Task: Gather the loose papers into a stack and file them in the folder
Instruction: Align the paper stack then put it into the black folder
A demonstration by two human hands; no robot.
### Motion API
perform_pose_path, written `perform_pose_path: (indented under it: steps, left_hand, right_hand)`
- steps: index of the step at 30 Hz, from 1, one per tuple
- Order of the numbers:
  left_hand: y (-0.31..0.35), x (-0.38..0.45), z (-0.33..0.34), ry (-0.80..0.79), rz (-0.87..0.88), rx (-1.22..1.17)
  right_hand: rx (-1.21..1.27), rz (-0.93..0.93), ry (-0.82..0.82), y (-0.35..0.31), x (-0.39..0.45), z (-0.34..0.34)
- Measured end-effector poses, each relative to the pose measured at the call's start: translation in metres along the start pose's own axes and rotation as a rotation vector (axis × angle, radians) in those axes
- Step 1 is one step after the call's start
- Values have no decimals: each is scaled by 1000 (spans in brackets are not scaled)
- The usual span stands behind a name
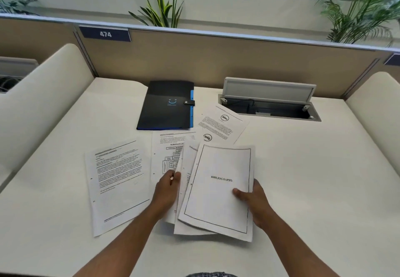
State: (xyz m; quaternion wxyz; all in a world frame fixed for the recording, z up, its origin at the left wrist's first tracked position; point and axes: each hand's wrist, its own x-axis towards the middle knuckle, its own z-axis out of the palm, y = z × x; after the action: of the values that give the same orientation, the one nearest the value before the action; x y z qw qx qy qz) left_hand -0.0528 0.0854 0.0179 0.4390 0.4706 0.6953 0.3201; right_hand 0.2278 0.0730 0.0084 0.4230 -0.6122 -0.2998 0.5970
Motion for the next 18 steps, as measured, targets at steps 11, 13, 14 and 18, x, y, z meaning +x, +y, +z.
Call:
perform_pose_path:
  steps: [11, 13, 14, 18]
  left_hand:
    - [-2, -11, 5, -218, -85, -311]
    - [3, -15, 5, -262, -72, -394]
    - [7, -17, 5, -277, -44, -406]
    - [37, -19, 1, -278, 70, -407]
  right_hand:
    - [-49, 130, -110, -6, -3, 2]
    - [-26, 99, -101, -10, -5, 2]
    - [-10, 72, -90, -14, -7, 1]
    - [80, -117, -92, -43, -14, 0]
